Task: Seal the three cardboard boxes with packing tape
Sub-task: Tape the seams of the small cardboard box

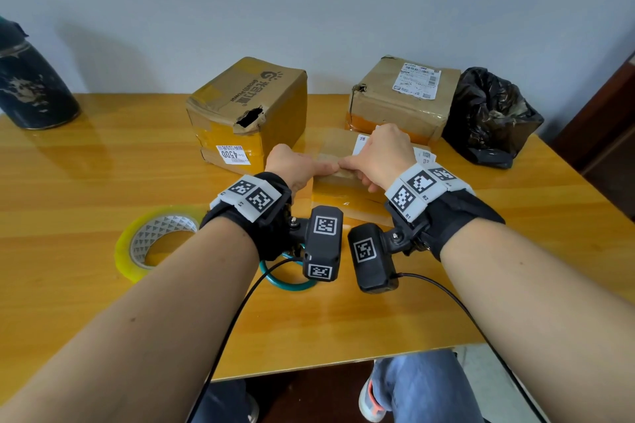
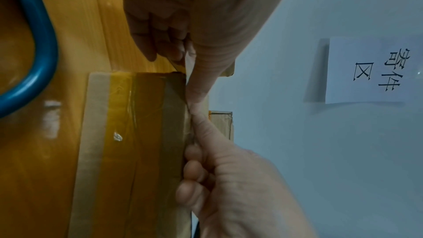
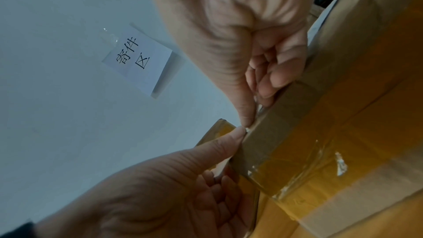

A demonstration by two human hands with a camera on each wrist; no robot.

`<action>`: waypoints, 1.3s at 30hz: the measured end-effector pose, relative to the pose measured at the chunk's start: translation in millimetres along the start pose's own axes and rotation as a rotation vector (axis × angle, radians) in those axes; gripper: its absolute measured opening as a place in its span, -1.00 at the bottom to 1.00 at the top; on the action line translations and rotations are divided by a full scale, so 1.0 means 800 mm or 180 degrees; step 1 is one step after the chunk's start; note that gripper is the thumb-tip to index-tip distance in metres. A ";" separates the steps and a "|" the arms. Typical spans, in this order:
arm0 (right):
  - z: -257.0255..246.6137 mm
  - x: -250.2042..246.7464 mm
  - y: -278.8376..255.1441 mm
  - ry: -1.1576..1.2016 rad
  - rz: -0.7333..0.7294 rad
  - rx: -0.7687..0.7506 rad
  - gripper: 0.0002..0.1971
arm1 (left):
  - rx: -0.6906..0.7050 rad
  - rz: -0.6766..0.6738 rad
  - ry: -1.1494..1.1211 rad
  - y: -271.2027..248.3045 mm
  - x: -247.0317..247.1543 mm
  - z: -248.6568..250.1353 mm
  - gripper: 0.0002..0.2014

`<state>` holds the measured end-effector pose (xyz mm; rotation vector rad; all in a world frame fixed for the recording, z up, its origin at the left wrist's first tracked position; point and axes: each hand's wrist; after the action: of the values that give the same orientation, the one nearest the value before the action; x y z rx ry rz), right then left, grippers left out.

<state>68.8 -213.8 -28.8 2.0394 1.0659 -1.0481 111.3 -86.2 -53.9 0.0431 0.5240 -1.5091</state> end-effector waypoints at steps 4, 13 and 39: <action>0.005 -0.009 -0.003 -0.0194 -0.0019 -0.0031 -0.53 | -0.0052 0.0015 -0.0002 -0.001 0.001 0.001 -0.30; 0.011 -0.019 -0.010 -0.0161 0.0556 -0.0024 -0.67 | -0.0098 0.0068 -0.0115 -0.006 0.007 0.000 -0.31; 0.045 -0.039 0.007 -0.0515 -0.0698 0.0131 0.12 | -0.0276 0.0071 -0.0331 -0.002 0.010 -0.010 -0.31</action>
<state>48.9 -256.8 -19.3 1.8630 1.2103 -1.3315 107.0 -91.2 -63.8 -0.0963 0.5033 -1.4570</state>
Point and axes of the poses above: each hand's wrist, its own y-axis towards the middle knuckle, its own x-axis out of the palm, z = x × y, and after that the axes turned 10 degrees about z, right-handed
